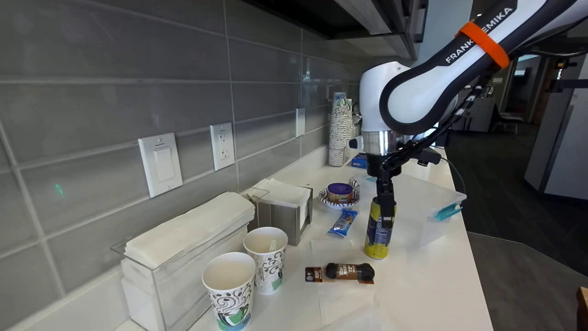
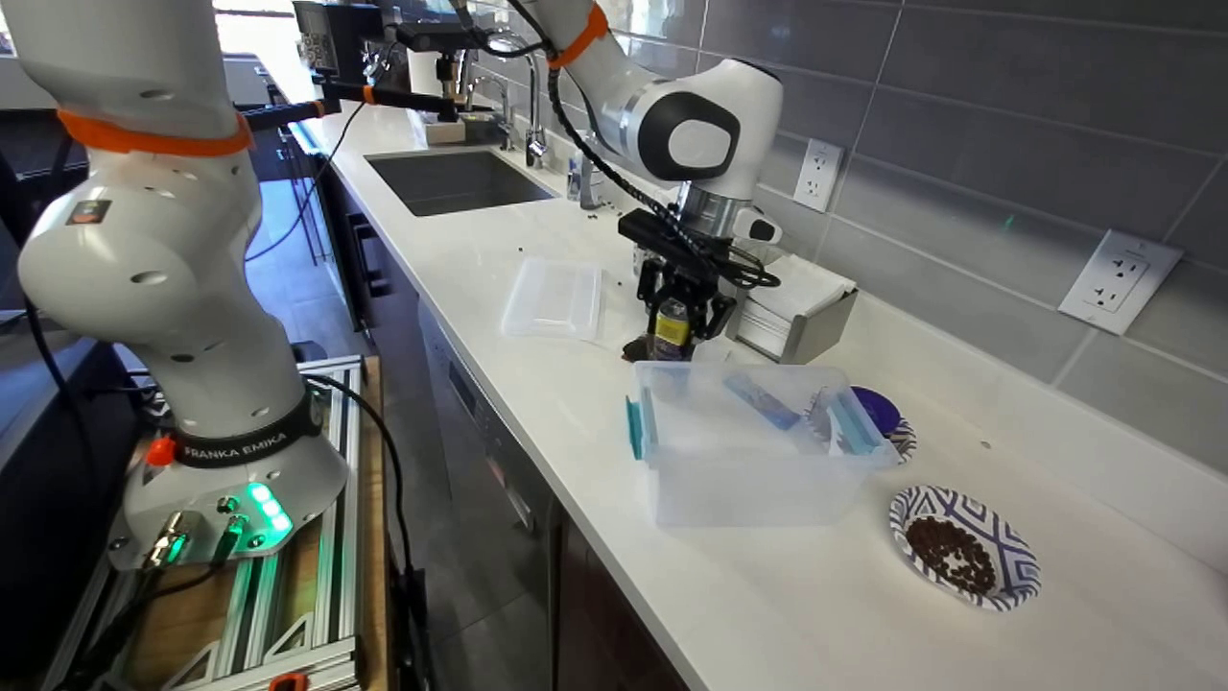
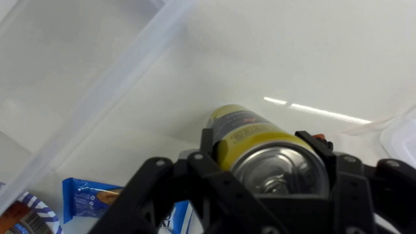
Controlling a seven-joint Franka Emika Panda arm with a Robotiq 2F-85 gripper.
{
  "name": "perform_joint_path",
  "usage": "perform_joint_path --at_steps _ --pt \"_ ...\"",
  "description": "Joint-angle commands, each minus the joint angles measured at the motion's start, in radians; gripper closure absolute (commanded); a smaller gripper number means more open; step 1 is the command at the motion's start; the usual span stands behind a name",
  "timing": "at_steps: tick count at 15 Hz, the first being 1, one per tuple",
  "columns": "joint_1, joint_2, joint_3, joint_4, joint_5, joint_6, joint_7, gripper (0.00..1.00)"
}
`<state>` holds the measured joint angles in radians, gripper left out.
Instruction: Put the yellow and blue can in the clear container.
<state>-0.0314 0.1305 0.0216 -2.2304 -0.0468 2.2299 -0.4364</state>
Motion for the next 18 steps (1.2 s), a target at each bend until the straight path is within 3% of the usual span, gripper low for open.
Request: perform_joint_path --at_steps 1,6,10,18 --pt "0.015 -0.115 0.014 -0.084 0.044 0.055 0.053 0.61" --pt "0.035 -0.256 0.010 -0.123 0.134 0.064 0.165 0.61" --pt "0.031 -0.371 -0.001 -0.127 0.145 0.033 0.319 0.61" --pt "-0.045 -0.527 -0.048 -0.088 0.128 -0.016 0.608 0.61"
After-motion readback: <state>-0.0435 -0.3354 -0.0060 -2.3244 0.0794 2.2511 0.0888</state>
